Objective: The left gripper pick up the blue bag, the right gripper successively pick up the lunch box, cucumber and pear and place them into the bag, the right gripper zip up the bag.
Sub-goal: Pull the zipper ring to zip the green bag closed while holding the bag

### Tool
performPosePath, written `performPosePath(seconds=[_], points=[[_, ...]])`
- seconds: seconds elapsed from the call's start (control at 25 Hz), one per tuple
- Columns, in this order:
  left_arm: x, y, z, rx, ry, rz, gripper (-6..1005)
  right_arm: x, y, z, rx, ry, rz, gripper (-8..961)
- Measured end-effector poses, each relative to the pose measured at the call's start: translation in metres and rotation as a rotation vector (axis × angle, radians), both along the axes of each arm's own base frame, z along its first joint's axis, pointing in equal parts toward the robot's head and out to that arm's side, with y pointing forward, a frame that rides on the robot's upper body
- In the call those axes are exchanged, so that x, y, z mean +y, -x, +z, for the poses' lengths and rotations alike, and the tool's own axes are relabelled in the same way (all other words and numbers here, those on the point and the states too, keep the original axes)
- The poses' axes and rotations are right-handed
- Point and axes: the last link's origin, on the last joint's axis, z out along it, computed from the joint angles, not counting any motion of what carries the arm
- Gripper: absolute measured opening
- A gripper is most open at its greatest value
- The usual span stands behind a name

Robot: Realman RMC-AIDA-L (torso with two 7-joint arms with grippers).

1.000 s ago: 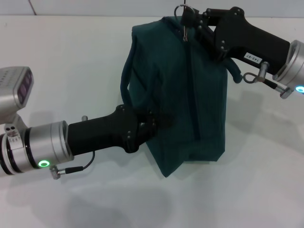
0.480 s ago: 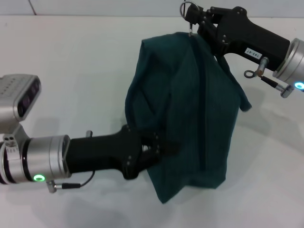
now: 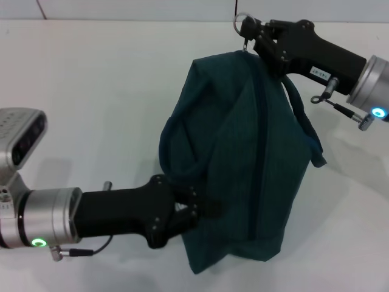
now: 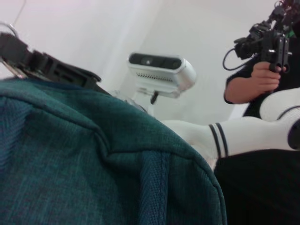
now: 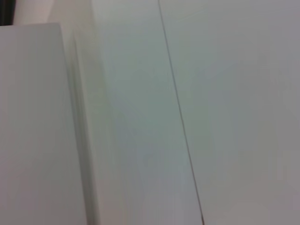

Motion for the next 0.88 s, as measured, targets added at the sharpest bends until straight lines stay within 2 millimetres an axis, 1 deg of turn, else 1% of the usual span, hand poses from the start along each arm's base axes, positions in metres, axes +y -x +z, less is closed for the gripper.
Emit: performPosePath(seconds=[0.16, 0.28, 0.44, 0.56, 0.72, 0.88], points=[[0.004, 0.012, 0.007, 0.012, -0.092, 0.077, 62, -0.003, -0.005, 0.002, 0.014, -0.005, -0.014, 95], [0.006, 0.027, 0.013, 0.032, -0.179, 0.164, 62, -0.005, -0.006, 0.005, 0.044, -0.01, -0.014, 97], [0.004, 0.04, 0.018, 0.047, -0.234, 0.23, 59, -0.007, -0.004, 0.008, 0.065, -0.01, 0.0, 99], [0.004, 0.045, 0.023, 0.051, -0.261, 0.256, 55, -0.008, -0.003, 0.009, 0.074, -0.01, 0.01, 101], [0.005, 0.052, 0.032, 0.053, -0.315, 0.289, 114, -0.01, -0.001, 0.01, 0.083, -0.008, 0.021, 103], [0.009, 0.053, 0.04, 0.059, -0.374, 0.283, 174, -0.009, -0.001, 0.01, 0.084, -0.009, 0.021, 106]])
